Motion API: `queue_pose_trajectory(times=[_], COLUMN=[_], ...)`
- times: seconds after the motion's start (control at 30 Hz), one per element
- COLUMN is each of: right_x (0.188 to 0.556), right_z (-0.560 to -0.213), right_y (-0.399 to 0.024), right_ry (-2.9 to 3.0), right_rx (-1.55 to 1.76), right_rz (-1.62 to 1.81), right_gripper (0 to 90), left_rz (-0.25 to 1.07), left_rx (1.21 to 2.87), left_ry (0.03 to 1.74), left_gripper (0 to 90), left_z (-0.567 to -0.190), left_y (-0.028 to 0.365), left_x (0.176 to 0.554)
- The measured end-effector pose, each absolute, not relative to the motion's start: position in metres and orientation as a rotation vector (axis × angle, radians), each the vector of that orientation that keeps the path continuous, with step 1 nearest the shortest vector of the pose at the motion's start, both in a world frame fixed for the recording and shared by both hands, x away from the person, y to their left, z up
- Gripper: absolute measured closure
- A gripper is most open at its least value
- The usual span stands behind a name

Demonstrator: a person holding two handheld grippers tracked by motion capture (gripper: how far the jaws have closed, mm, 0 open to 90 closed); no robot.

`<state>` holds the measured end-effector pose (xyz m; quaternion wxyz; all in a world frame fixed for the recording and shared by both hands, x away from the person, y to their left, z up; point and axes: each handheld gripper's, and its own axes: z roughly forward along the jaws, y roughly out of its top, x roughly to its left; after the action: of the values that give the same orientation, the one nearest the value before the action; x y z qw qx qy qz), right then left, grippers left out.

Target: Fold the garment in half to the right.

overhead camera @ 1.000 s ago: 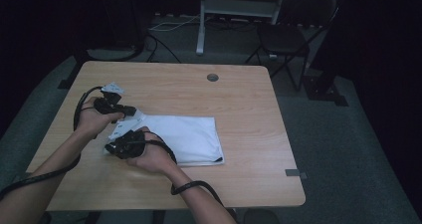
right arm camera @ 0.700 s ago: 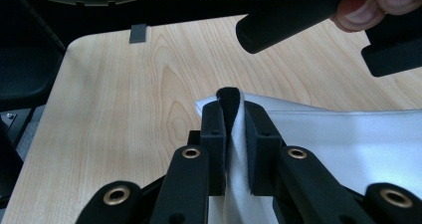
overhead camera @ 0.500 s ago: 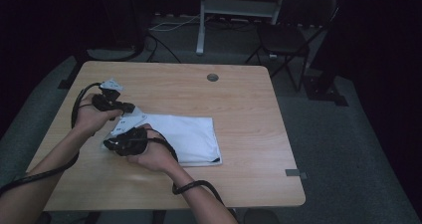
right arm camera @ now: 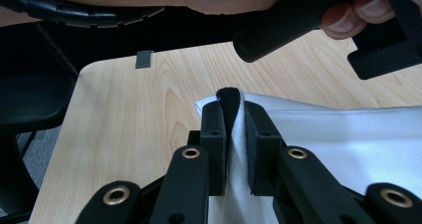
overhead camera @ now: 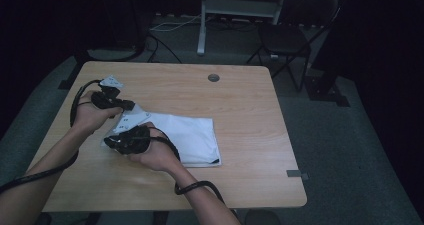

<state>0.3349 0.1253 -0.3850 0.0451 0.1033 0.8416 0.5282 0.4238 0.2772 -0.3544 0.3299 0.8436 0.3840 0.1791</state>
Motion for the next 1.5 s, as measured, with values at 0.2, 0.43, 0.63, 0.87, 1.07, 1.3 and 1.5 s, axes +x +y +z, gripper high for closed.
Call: queue_pose_trajectory(times=[0.2,0.43,0.63,0.87,1.07,1.3,1.5], right_x=[0.335,0.335,0.335,0.334,0.334,0.334,0.334], right_z=[-0.385,-0.383,-0.380,-0.375,-0.371,-0.367,-0.362], right_y=[0.124,0.124,0.122,0.120,0.115,0.110,0.108], right_ry=[2.573,2.566,2.558,2.547,2.532,2.517,2.510], right_rx=[0.318,0.317,0.315,0.331,0.332,0.342,0.345], right_rz=[1.616,1.633,1.643,1.668,1.696,1.715,1.730], right_gripper=[81.0,81.0,81.0,81.1,81.0,81.0,81.0], left_rz=[0.473,0.474,0.481,0.489,0.500,0.506,0.513], left_rx=[2.210,2.210,2.209,2.204,2.206,2.200,2.197], left_ry=[1.006,1.004,0.998,0.989,0.984,0.980,0.974], left_gripper=[84.8,84.8,84.8,84.8,84.7,84.8,84.8], left_z=[-0.354,-0.351,-0.346,-0.339,-0.335,-0.330,-0.325], left_y=[0.277,0.277,0.277,0.275,0.273,0.271,0.270], left_x=[0.424,0.423,0.423,0.422,0.422,0.421,0.420])
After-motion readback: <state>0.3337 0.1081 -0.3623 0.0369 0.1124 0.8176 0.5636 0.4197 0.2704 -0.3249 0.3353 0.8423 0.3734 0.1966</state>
